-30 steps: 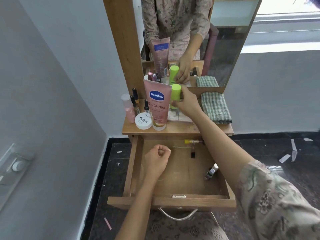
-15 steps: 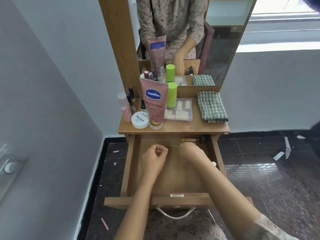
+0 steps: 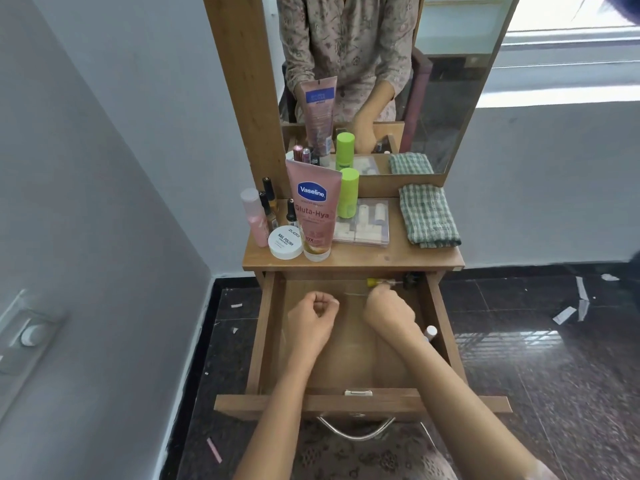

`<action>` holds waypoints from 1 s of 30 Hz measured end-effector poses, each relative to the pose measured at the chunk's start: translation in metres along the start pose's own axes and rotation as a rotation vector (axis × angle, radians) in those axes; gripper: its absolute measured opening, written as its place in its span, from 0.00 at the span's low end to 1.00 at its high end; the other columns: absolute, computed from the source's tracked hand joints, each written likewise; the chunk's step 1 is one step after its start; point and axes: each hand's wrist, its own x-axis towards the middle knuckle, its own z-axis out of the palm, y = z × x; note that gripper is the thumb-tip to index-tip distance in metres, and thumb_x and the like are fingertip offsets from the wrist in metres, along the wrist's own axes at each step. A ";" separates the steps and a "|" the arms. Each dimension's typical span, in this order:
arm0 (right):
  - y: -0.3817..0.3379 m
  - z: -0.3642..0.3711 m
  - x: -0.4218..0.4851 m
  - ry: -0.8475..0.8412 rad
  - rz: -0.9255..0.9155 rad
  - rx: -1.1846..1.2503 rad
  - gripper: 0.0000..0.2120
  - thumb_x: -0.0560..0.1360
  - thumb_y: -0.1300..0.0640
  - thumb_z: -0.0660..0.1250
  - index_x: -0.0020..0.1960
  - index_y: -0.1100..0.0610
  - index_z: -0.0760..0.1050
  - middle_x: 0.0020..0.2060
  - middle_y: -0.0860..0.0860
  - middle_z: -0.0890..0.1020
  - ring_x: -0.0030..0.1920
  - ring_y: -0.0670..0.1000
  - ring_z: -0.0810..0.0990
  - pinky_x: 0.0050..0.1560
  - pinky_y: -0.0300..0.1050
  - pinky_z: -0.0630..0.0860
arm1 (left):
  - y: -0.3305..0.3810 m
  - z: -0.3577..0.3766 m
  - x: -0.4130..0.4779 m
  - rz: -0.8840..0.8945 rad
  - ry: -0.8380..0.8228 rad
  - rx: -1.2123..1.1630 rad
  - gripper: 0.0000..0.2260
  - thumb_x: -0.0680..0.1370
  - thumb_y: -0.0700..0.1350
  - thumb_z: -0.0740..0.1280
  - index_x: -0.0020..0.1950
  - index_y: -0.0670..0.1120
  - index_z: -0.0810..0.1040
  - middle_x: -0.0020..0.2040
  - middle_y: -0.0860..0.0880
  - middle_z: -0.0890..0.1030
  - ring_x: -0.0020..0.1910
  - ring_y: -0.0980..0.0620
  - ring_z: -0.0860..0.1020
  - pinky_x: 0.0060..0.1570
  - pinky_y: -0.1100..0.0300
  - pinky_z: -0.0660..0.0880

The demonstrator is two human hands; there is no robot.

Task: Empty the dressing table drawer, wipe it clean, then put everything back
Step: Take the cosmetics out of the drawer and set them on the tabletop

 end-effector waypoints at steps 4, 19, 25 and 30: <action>0.007 -0.034 -0.047 0.322 -0.271 0.331 0.14 0.78 0.48 0.62 0.53 0.59 0.67 0.47 0.55 0.79 0.47 0.56 0.79 0.45 0.47 0.74 | -0.001 0.003 0.003 -0.013 0.005 -0.014 0.02 0.76 0.48 0.67 0.46 0.51 0.78 0.40 0.57 0.79 0.40 0.60 0.76 0.41 0.66 0.72; -0.028 -0.076 0.064 0.529 -0.239 0.455 0.12 0.79 0.55 0.60 0.52 0.64 0.72 0.49 0.59 0.78 0.48 0.57 0.74 0.43 0.48 0.68 | 0.004 0.006 0.000 0.013 0.003 -0.029 0.04 0.76 0.45 0.67 0.47 0.47 0.81 0.38 0.57 0.80 0.37 0.62 0.76 0.37 0.76 0.68; -0.010 -0.055 0.022 0.652 -0.333 0.527 0.06 0.79 0.58 0.59 0.47 0.60 0.71 0.41 0.54 0.77 0.39 0.50 0.73 0.35 0.38 0.67 | 0.002 0.008 0.002 -0.001 0.009 -0.033 0.04 0.76 0.45 0.68 0.47 0.47 0.81 0.40 0.55 0.81 0.37 0.62 0.76 0.38 0.75 0.69; 0.006 0.001 0.004 0.193 -0.199 0.219 0.10 0.77 0.60 0.59 0.54 0.63 0.74 0.52 0.60 0.79 0.53 0.61 0.78 0.45 0.44 0.70 | 0.000 0.009 0.006 0.000 0.011 -0.034 0.03 0.76 0.46 0.68 0.48 0.48 0.80 0.41 0.57 0.80 0.41 0.62 0.76 0.45 0.65 0.73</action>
